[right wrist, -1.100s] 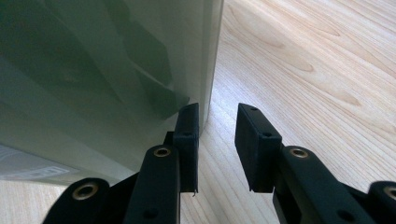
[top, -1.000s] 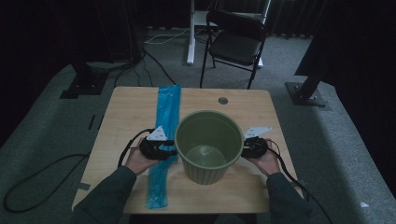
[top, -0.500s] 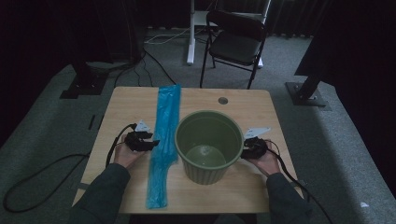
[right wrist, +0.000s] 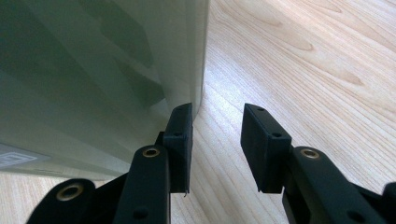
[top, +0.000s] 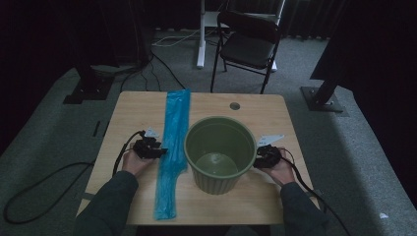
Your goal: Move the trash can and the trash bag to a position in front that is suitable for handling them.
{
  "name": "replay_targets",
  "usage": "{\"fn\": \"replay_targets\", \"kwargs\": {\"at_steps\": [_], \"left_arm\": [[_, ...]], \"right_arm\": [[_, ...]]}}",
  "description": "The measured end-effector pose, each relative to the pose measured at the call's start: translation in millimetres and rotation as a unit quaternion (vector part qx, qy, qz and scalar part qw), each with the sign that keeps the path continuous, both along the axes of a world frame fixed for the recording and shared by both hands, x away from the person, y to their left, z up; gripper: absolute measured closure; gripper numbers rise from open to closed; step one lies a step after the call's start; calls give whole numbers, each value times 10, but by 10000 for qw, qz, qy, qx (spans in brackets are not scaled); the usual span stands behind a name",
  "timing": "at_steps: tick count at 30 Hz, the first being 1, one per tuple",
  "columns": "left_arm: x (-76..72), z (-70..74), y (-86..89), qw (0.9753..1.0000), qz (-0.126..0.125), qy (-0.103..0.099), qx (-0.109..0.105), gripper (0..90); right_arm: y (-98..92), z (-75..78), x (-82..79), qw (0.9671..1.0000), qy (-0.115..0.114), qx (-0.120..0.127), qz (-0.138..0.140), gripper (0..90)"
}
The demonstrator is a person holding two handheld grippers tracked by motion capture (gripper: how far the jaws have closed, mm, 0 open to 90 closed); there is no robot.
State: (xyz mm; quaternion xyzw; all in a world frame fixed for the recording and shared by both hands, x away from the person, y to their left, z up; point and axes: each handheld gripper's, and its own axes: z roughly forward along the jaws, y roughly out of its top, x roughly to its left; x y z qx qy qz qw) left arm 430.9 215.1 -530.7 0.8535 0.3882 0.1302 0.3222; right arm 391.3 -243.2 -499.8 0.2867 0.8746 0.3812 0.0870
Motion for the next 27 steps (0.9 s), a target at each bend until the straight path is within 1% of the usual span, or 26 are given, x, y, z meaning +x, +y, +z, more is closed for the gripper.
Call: {"fn": "replay_targets", "kwargs": {"at_steps": [2, 4, 5, 8, 10, 12, 14, 16, 17, 18, 19, 20, 22, 23, 24, 25, 27], "left_arm": [[-4, 0, -5, 10000, 5, -30, 26, 568], [-14, 7, -18, 9999, 37, -63, 116, 656], [-17, 11, -23, 9999, 6, -42, 116, 696], [-40, 20, -49, 9998, -125, -39, 167, 801], [-60, 27, -63, 9995, -234, -17, 213, 845], [-88, 34, -70, 9989, -389, 3, 252, 868], [-120, 39, -69, 9982, -548, 82, 218, 873], [-153, 46, -62, 9963, -801, 297, 99, 871], [-153, 46, -62, 9963, -801, 297, 99, 863], [-180, 58, -50, 9939, -981, 511, -48, 863], [-186, 71, -39, 9943, -944, 493, -101, 823], [-179, 88, -26, 9952, -850, 440, -189, 778], [-148, 126, -10, 9978, -535, 257, -302, 682], [-148, 126, -10, 9978, -535, 257, -302, 642], [-104, 144, -19, 9989, -275, 113, -372, 642], [-83, 146, -32, 9992, -161, 63, -362, 595], [-17, 132, -79, 9994, 119, -41, -331, 567]], "right_arm": [[0, -3, 1, 10000, 2, -9, -1, 636], [0, -6, 1, 10000, 12, -19, 1, 637], [-1, -8, 1, 10000, 14, -24, 0, 637], [-6, -11, -1, 10000, 13, -36, -19, 638], [-13, -12, -1, 10000, 11, -39, -26, 640], [-24, -11, -2, 10000, 4, -36, -29, 640], [-30, -7, -6, 10000, 17, -42, -43, 642], [-34, -6, -6, 10000, 20, -37, -38, 643], [-34, -6, -6, 10000, 20, -37, -38, 643], [-35, -7, -5, 10000, 22, -38, -41, 643], [-39, -11, -2, 10000, 22, -37, -36, 643], [-40, -12, 1, 10000, 21, -37, -40, 643], [-41, -11, 4, 10000, 24, -28, -53, 642], [-41, -11, 4, 10000, 24, -28, -53, 642], [-40, -12, 4, 10000, 27, -27, -55, 643], [-37, -13, 4, 10000, 25, -30, -62, 643], [-35, -13, 5, 10000, 30, -38, -64, 642]]}}
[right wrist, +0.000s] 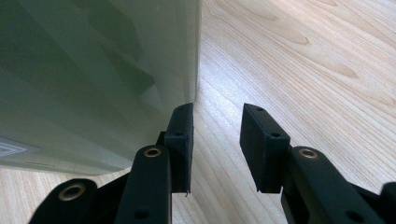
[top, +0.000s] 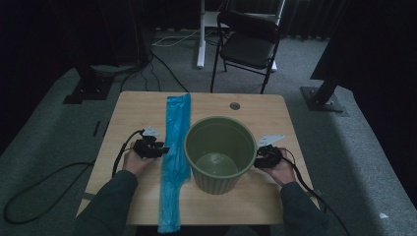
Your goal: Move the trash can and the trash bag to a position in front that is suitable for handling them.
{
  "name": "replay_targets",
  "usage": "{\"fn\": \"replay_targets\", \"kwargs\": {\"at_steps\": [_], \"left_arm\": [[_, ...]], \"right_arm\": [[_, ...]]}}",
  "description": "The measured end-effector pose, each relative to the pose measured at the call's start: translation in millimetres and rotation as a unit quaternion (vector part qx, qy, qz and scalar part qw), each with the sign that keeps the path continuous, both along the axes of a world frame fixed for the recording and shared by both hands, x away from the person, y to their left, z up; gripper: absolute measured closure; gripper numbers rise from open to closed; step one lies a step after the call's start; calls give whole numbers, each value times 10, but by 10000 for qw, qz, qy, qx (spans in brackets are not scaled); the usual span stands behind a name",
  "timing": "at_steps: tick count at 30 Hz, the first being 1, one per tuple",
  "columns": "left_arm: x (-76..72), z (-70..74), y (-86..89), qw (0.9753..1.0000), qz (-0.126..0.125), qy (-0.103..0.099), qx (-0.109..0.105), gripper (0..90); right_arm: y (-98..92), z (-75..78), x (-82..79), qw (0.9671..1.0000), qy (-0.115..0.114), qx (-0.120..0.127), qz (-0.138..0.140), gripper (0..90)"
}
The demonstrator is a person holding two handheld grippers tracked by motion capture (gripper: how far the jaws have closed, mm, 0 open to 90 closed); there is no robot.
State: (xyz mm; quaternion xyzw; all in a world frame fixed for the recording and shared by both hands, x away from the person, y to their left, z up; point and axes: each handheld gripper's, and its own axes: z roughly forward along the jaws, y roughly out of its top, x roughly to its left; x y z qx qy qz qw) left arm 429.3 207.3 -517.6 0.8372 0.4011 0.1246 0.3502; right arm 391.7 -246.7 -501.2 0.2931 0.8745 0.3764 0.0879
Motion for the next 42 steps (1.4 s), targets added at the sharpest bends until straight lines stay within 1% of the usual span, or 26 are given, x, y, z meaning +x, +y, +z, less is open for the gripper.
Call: {"fn": "replay_targets", "kwargs": {"at_steps": [3, 4, 5, 7, 8, 10, 11, 14, 17, 20, 21, 22, 23, 26, 27, 28, 29, 30, 31, 32, 33, 34, 35, 39, 41, 42], "left_arm": [[94, -33, -31, 9994, 334, -53, 63, 546], [121, -51, -37, 9992, 394, -41, 85, 546], [141, -68, -45, 9989, 436, -47, 179, 548], [171, -108, -54, 9987, 441, 9, 260, 560], [178, -127, -60, 9987, 419, 48, 301, 563], [171, -133, -71, 9987, 364, 21, 351, 577], [171, -124, -70, 9988, 336, 56, 365, 608], [149, -112, -68, 9990, 213, 134, 375, 795], [104, -117, -55, 9994, 53, 238, 231, 878], [37, -104, -95, 9990, -186, 275, 307, 889], [37, -104, -95, 9990, -186, 275, 307, 890], [-36, -94, -126, 9981, -389, 323, 352, 890], [-64, -89, -136, 9977, -450, 356, 364, 889], [-107, -84, -145, 9973, -506, 369, 380, 862], [-107, -67, -141, 9980, -393, 302, 387, 745], [-107, -67, -141, 9980, -393, 302, 387, 697], [-84, -52, -130, 9987, -297, 269, 306, 697], [-54, -38, -124, 9993, -157, 244, 217, 623], [28, -24, -121, 9997, 105, 232, 15, 597], [64, -25, -126, 9994, 224, 241, -74, 583], [64, -25, -126, 9994, 224, 241, -74, 575], [102, -33, -130, 9991, 320, 255, -132, 567], [157, -55, -147, 9982, 453, 302, -256, 563], [201, -95, -179, 9976, 539, 346, -246, 534], [223, -125, -194, 9975, 580, 378, -159, 530], [228, -132, -194, 9973, 600, 368, -185, 526]], "right_arm": [[-4, -1, 0, 10000, 1, -11, 0, 642], [-8, 3, -3, 10000, -4, -3, 1, 642], [-13, 7, -6, 10000, -19, 11, -4, 642], [-27, 11, -9, 10000, -25, 39, -15, 642], [-33, 8, -7, 10000, -21, 39, -16, 642], [-38, -1, -4, 10000, 8, 43, -24, 642], [-38, -3, -3, 10000, 14, 41, -26, 642], [-33, 4, -8, 10000, 1, 44, -16, 642], [-28, 11, -14, 10000, -8, 44, -3, 643], [-27, 5, -8, 10000, 4, 41, 8, 643], [-27, 5, -8, 10000, 4, 41, 8, 643], [-31, 5, -6, 10000, 2, 43, 6, 643], [-34, 5, -6, 10000, 9, 47, -1, 643], [-40, 4, -6, 10000, 17, 50, -8, 643], [-42, 5, -7, 10000, 16, 60, -12, 642], [-41, 4, -6, 10000, 18, 60, -15, 642], [-41, 4, -6, 10000, 18, 60, -15, 642], [-35, 0, -3, 10000, 26, 48, -11, 642], [-30, -4, -1, 10000, 19, 44, 2, 642], [-25, -8, -1, 10000, 29, 35, 7, 642], [-20, -8, -2, 10000, 48, 21, 2, 642], [-19, -9, -1, 10000, 50, 19, 3, 642], [-20, -10, 1, 10000, 46, 21, 8, 642], [-36, -12, 4, 10000, 34, 37, 1, 641], [-42, -16, 4, 10000, 53, 38, -11, 641], [-50, -21, 6, 10000, 50, 36, -9, 641]]}}
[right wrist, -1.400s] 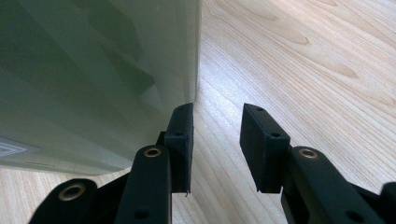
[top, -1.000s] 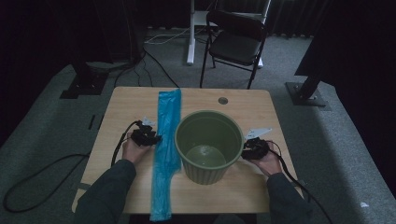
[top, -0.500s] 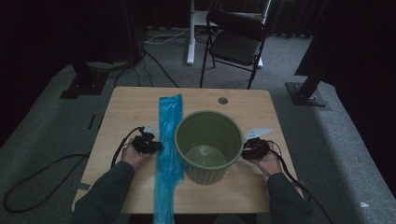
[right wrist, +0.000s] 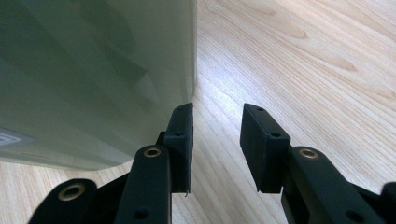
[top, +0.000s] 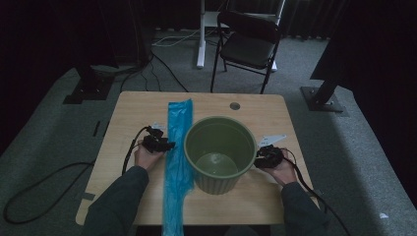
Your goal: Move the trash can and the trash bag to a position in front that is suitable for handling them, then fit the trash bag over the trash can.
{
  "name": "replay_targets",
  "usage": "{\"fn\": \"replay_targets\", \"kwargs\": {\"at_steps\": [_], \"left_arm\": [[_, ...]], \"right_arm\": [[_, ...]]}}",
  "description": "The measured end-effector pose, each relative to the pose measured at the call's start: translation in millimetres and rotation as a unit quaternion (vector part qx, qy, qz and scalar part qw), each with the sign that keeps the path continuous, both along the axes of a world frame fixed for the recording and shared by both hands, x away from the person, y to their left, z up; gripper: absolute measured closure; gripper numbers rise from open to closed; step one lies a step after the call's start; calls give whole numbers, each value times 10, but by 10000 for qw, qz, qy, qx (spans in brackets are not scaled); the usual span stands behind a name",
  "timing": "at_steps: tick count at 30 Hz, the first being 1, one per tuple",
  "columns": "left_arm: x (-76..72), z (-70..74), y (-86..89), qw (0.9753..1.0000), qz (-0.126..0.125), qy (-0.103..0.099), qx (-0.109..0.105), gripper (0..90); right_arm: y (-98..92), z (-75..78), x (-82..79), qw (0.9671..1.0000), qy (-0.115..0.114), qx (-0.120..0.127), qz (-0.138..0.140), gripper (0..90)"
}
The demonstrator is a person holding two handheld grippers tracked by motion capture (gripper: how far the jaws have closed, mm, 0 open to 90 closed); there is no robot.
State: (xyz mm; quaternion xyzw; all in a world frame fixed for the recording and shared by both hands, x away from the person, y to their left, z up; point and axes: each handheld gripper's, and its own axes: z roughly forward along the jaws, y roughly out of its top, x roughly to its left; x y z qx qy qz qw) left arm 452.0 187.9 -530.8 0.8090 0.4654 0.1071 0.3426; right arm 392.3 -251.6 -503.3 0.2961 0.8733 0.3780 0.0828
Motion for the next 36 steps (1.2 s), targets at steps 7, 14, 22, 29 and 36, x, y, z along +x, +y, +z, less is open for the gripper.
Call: {"fn": "replay_targets", "kwargs": {"at_steps": [7, 14, 22, 29, 36], "left_arm": [[0, -11, -7, 10000, -5, -58, -15, 525], [14, -8, -21, 10000, -5, -49, 3, 507], [107, -6, -107, 9999, 75, 11, -68, 436], [138, -5, -226, 9998, 143, -24, 102, 346], [131, -20, -359, 9979, 160, -230, 576, 301]], "right_arm": [[-10, 10, -12, 10000, -3, 5, -30, 640], [23, 4, -6, 10000, 8, -29, 12, 639], [10, -1, 6, 10000, 26, -21, 11, 637], [24, -5, 12, 10000, 47, -31, 43, 635], [30, -11, 15, 9999, 67, -49, 67, 634]]}}
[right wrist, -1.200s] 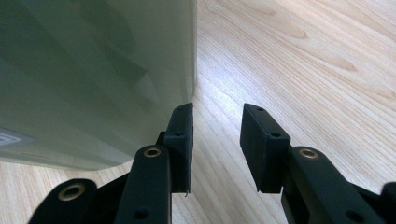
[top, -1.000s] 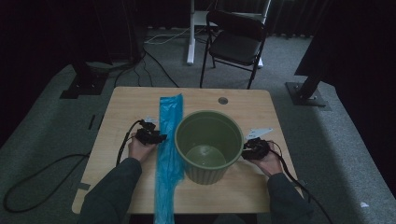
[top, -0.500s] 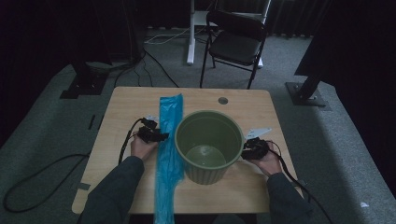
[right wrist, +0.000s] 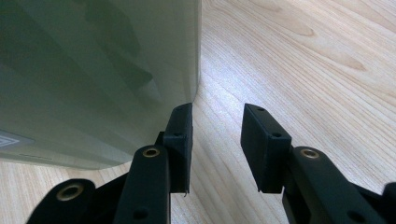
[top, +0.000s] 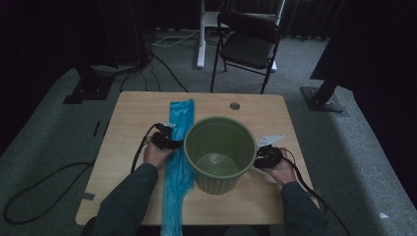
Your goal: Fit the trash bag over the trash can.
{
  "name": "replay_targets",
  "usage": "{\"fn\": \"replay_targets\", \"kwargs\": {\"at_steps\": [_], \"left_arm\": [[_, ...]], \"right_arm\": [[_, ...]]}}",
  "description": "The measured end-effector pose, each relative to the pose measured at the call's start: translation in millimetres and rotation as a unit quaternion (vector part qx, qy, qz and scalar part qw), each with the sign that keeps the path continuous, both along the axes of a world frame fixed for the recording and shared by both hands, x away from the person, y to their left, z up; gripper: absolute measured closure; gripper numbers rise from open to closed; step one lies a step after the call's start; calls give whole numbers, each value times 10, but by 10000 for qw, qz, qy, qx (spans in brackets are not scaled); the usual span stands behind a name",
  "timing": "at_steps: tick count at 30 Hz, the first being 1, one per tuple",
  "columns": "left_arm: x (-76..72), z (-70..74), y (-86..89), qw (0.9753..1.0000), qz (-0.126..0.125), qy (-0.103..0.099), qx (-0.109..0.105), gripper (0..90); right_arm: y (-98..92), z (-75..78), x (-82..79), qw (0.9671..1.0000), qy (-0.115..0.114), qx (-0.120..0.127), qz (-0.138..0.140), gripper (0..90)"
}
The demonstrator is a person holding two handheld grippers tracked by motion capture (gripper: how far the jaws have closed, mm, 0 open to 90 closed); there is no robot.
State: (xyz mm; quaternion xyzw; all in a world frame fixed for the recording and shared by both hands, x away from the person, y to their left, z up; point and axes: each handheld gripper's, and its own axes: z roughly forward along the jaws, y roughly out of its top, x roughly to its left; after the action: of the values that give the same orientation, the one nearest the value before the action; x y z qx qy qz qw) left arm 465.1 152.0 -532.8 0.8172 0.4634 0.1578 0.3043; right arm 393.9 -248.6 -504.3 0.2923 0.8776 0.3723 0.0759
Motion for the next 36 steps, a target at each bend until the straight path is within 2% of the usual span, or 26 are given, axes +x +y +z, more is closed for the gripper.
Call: {"fn": "replay_targets", "kwargs": {"at_steps": [1, 3, 8, 11, 14, 18, 19, 20, 22, 23, 27, 29, 32, 34, 35, 36], "left_arm": [[-7, -5, -24, 9999, -4, -46, 104, 298], [-14, -8, -42, 9998, -5, -78, 177, 289], [-25, -18, -45, 9998, 31, -134, 128, 318], [-21, -2, -18, 9998, 127, -153, 94, 433], [-20, 9, 2, 9998, 111, -156, 71, 572], [-20, 13, 15, 9999, 6, -142, 26, 782], [-22, 10, 22, 9998, -142, -112, -47, 835], [-22, 10, 22, 9998, -142, -112, -47, 878], [-11, 15, 30, 9996, -281, -71, -65, 892], [-4, 16, 44, 9993, -359, -13, -139, 893], [-20, 34, 91, 9985, -533, 3, -141, 894], [-53, 84, 142, 9974, -676, -70, -234, 894], [-74, 131, 175, 9967, -730, -129, -344, 894], [-99, 184, 202, 9955, -808, -211, -451, 893], [-129, 248, 223, 9941, -898, -293, -535, 893], [-129, 248, 223, 9941, -898, -293, -535, 893]], "right_arm": [[0, 1, -1, 10000, 4, 0, -2, 634], [-2, 0, 1, 10000, -1, 1, -1, 634], [1, -4, -1, 10000, 15, -11, -2, 634], [0, -4, 3, 10000, 10, -14, 3, 634], [3, -6, 1, 10000, 24, -24, 5, 634], [2, -6, -1, 10000, 24, -19, 4, 634], [0, -5, -2, 10000, 28, -18, 4, 634], [0, -5, -2, 10000, 28, -18, 4, 634], [-3, -5, -2, 10000, 23, -18, 6, 634], [-5, -4, -3, 10000, 30, -17, 1, 634], [-11, -3, -2, 10000, 36, -16, 4, 634], [-16, -8, 3, 10000, 39, -12, 3, 635], [-11, -11, 2, 10000, 48, -17, 7, 635], [-7, -8, -2, 10000, 42, -21, 16, 635], [-4, -5, -4, 10000, 36, -21, 18, 637], [-4, -5, -4, 10000, 36, -21, 18, 637]]}}
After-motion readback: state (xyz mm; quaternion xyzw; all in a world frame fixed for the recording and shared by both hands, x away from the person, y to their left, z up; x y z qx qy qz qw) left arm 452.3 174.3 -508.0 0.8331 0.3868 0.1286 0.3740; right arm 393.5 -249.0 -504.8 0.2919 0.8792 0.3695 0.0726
